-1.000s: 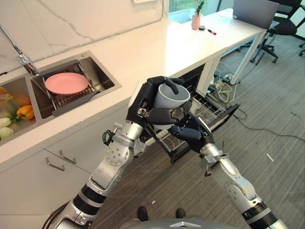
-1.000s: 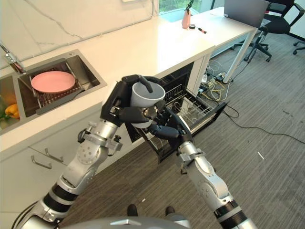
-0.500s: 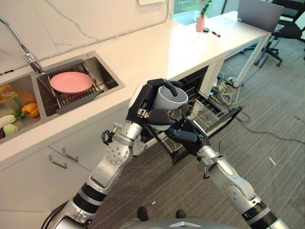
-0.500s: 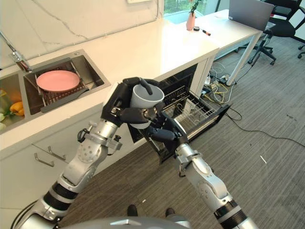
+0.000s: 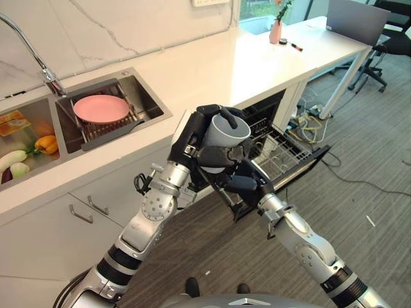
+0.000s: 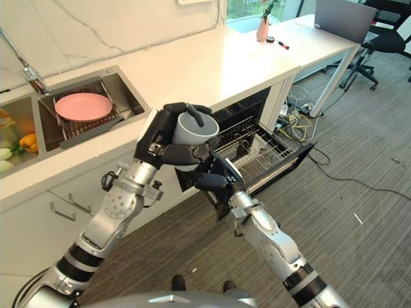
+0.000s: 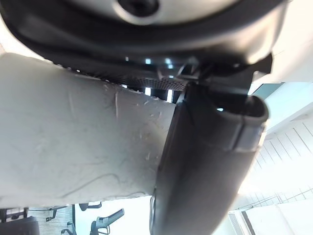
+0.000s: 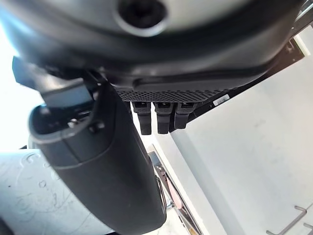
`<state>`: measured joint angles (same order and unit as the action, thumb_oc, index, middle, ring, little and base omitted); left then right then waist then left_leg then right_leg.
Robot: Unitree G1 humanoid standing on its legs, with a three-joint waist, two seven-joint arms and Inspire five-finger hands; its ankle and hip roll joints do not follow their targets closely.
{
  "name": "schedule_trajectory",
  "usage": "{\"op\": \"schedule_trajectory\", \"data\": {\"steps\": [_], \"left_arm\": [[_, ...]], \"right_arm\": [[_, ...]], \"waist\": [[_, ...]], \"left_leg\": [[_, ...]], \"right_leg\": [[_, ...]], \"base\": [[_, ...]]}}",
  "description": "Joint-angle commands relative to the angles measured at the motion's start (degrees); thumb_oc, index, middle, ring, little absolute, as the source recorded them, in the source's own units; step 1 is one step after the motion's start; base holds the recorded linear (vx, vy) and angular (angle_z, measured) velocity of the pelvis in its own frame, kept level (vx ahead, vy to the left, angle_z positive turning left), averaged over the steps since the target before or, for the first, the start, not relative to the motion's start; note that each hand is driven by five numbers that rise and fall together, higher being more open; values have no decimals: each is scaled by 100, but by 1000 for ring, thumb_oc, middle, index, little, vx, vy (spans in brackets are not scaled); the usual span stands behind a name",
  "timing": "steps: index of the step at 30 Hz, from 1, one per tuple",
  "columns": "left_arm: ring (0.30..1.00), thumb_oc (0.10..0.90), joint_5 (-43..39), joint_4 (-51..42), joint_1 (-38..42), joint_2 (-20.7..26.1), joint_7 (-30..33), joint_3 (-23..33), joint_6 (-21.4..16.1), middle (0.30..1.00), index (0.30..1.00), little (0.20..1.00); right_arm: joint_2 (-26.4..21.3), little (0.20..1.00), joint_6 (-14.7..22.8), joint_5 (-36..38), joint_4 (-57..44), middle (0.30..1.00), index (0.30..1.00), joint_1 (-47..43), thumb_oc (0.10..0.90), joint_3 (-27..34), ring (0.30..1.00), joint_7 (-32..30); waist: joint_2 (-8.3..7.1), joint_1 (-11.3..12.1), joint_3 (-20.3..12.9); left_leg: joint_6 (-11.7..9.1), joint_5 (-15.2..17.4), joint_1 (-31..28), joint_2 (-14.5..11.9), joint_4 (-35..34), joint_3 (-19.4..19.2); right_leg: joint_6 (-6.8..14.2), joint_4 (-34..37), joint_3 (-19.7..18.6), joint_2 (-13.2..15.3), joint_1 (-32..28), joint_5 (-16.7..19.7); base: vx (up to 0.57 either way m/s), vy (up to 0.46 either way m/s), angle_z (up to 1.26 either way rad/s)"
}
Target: Place the dishes in the dishwasher.
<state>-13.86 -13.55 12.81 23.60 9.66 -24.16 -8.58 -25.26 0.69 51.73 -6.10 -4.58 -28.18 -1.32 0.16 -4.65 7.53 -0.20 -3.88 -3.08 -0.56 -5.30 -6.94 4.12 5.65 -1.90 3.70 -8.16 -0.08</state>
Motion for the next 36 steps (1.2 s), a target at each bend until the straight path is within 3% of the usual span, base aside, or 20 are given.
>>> {"op": "schedule_trajectory", "data": {"steps": [1, 7, 12, 13, 16, 19, 20, 21, 22, 23, 24, 25, 26, 28, 29, 32, 35, 36], "left_arm": [[300, 400, 69, 486, 585, -120, -198, -646, -270, 300, 300, 300], [300, 400, -266, 543, 570, -177, -9, -591, -388, 300, 300, 300], [300, 400, -306, 164, 782, -209, -239, -714, -200, 300, 300, 300], [300, 400, -306, -489, 641, -66, -426, -681, -120, 300, 300, 300], [300, 400, -374, -420, 550, -44, -363, -704, -140, 300, 300, 300], [300, 400, -529, -144, 585, -200, -246, -795, -132, 300, 300, 300], [300, 400, -194, 389, 433, -683, -527, -1524, 64, 300, 300, 300], [300, 400, -341, 564, 733, -479, -196, -1161, -124, 300, 300, 300], [300, 400, -587, 422, 902, -415, -115, -1045, -161, 300, 300, 300], [300, 400, -592, 414, 900, -409, -116, -1038, -155, 300, 300, 300], [300, 400, -470, 241, 803, -384, -106, -1031, -102, 300, 300, 300], [300, 400, -470, 237, 799, -384, -106, -1032, -98, 300, 300, 300], [300, 400, -442, 237, 676, -366, -163, -1053, -81, 300, 300, 300], [300, 400, -444, 250, 597, -345, -182, -1029, -79, 300, 300, 300], [300, 400, -474, -322, 430, -181, -339, -920, -43, 300, 300, 300], [300, 400, -101, 199, 142, -278, -309, -1271, 25, 300, 300, 300], [300, 400, -101, 199, 142, -278, -309, -1271, 25, 300, 300, 300], [300, 400, 409, 1598, 383, -767, 92, -1648, -45, 300, 300, 300]], "right_arm": [[679, 900, 877, 82, -1253, 900, 900, -1268, 800, 343, 900, 232], [737, 900, 998, 61, -1306, 900, 900, -1364, 800, 428, 900, 143], [706, 900, 1040, -41, -1668, 900, 900, -1508, 800, 502, 900, 63], [688, 900, 1075, -115, -1783, 900, 900, -1450, 800, 591, 900, 44], [843, 900, 1259, -496, -1791, 900, 900, -1462, 800, 780, 900, -237], [952, 900, 1316, -356, -1745, 900, 900, -1635, 800, 694, 900, -326], [1009, 900, 1311, -558, -1853, 900, 900, -1699, 800, 691, 900, -343], [1124, 900, 1339, -530, -1732, 900, 900, -1706, 800, 816, 900, -369], [1199, 900, 1592, -248, -1832, 900, 900, -1698, 800, 671, 900, -376], [1200, 900, 1598, -244, -1827, 900, 900, -1702, 800, 667, 900, -373], [1207, 554, 1598, -414, -1982, 554, 554, -1618, 569, 771, 554, -564], [1207, 448, 1593, -419, -1991, 448, 448, -1611, 499, 771, 448, -570], [1236, 300, 1606, -656, -2049, 300, 300, -1576, 400, 845, 300, -682], [1234, 300, 1626, -746, -2066, 300, 300, -1539, 400, 888, 300, -756], [1207, 300, 1636, -881, -2118, 300, 300, -1416, 400, 1057, 300, -804], [1294, 300, 1762, -1141, -2145, 300, 300, -1352, 400, 1134, 300, -1033], [1294, 300, 1762, -1141, -2145, 300, 300, -1352, 400, 1134, 300, -1033], [1297, 300, 1849, -1359, -2029, 300, 300, -1259, 400, 1071, 300, -1233]], "waist": [[-64, 59, -492], [-80, 99, -492], [-76, 96, -500], [-64, 122, -499], [-78, 165, -485], [-101, 170, -473], [-100, 149, -430], [-87, 189, -458], [-85, 185, -460], [-85, 180, -456], [-74, 155, -449], [-74, 155, -451], [-62, 153, -450], [-59, 151, -451], [-37, 178, -443], [-50, 186, -416], [-50, 186, -416], [-50, 67, -375]], "left_leg": [[-369, 412, -377, -204, 30, 21], [-364, 412, -379, -203, 30, 47], [-345, 422, -370, -195, 30, 66], [-338, 427, -369, -188, 30, 72], [-324, 432, -346, -171, 30, 118], [-321, 433, -350, -176, 30, 143], [-305, 460, -392, -174, 30, 151], [-300, 422, -344, -180, 30, 155], [-306, 423, -345, -173, 30, 154], [-306, 423, -347, -173, 30, 154], [-303, 432, -345, -167, 30, 164], [-303, 432, -346, -167, 30, 165], [-299, 438, -346, -160, 30, 167], [-300, 438, -345, -158, 30, 167], [-294, 443, -342, -156, 30, 174], [-279, 449, -335, -149, 30, 193], [-279, 449, -335, -149, 30, 193], [-278, 453, -331, -141, 30, 166]], "right_leg": [[147, -65, 216, -220, 184, 60], [142, -65, 238, -208, 178, 67], [151, -65, 251, -203, 170, 80], [151, -65, 256, -203, 170, 77], [149, -65, 291, -197, 177, 60], [146, -65, 309, -187, 165, 65], [146, -65, 309, -187, 126, 51], [140, -65, 306, -188, 168, 67], [145, -65, 314, -188, 166, 66], [146, -65, 314, -188, 163, 65], [151, -65, 320, -185, 161, 61], [151, -65, 320, -185, 160, 61], [155, -65, 318, -183, 162, 62], [157, -65, 322, -182, 162, 61], [162, -65, 334, -178, 168, 56], [161, -65, 342, -178, 172, 50], [161, -65, 342, -178, 172, 50], [169, -65, 314, -191, 190, 39]], "base": [[0, 0, 0], [0, 0, 0], [3, 4, 3], [0, 0, 0], [1, 9, 5], [9, 3, 11], [7, 6, 10], [11, 5, 9], [7, -2, 10], [16, 13, 11], [10, 11, 7], [0, 0, 0], [0, 0, 0], [0, 0, 0], [0, 0, 0], [0, 0, 0], [2, 4, 3], [8, 14, 9]]}}
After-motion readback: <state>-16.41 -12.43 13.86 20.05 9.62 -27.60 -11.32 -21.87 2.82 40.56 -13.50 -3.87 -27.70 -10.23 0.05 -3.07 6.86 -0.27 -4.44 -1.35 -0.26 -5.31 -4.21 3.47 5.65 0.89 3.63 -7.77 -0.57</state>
